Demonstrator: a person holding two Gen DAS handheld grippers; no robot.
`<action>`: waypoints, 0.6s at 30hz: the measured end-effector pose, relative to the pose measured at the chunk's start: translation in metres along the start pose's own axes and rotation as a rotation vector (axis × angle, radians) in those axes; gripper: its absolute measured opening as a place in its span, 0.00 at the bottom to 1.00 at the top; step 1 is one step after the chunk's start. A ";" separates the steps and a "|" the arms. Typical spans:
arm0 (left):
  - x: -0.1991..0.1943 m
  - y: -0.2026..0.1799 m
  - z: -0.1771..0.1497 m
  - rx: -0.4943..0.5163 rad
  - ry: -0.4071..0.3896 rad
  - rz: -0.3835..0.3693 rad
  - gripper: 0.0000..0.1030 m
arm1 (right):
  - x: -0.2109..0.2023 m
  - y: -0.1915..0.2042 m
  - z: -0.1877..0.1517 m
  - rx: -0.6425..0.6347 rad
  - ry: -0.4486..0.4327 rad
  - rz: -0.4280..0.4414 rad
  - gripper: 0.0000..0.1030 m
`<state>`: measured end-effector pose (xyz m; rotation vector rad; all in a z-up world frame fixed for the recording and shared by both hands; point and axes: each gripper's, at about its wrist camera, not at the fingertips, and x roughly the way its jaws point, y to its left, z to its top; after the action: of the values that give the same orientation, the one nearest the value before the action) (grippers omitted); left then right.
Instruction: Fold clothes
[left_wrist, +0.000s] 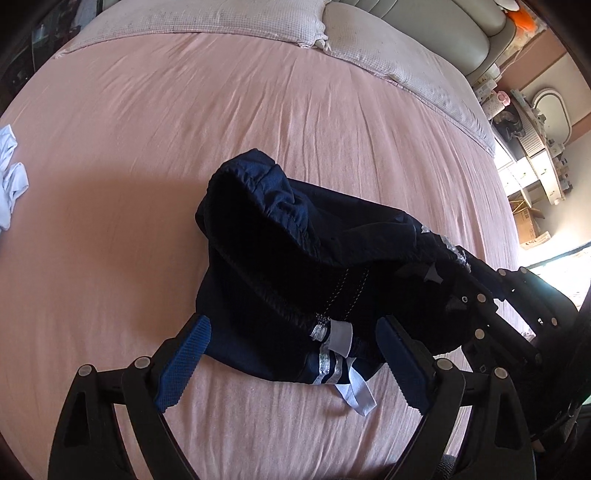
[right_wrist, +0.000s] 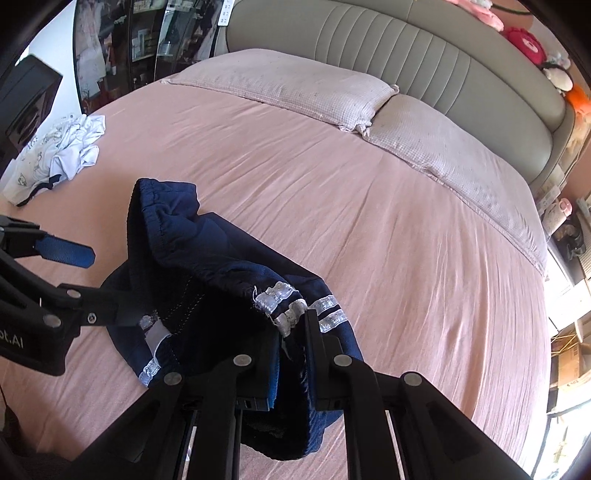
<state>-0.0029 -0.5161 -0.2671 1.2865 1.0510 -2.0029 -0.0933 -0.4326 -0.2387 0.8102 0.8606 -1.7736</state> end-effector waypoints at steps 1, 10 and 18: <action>0.002 0.002 -0.001 -0.021 0.007 -0.006 0.89 | -0.001 -0.001 0.001 0.005 -0.004 -0.002 0.09; 0.025 0.010 -0.017 -0.179 0.099 -0.055 0.89 | -0.007 -0.017 0.008 0.073 -0.027 0.013 0.09; 0.029 0.036 -0.029 -0.523 0.056 -0.159 0.89 | -0.007 -0.025 0.007 0.115 -0.035 0.037 0.09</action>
<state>0.0274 -0.5122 -0.3121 1.0034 1.6133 -1.6407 -0.1155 -0.4276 -0.2241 0.8612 0.7220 -1.8122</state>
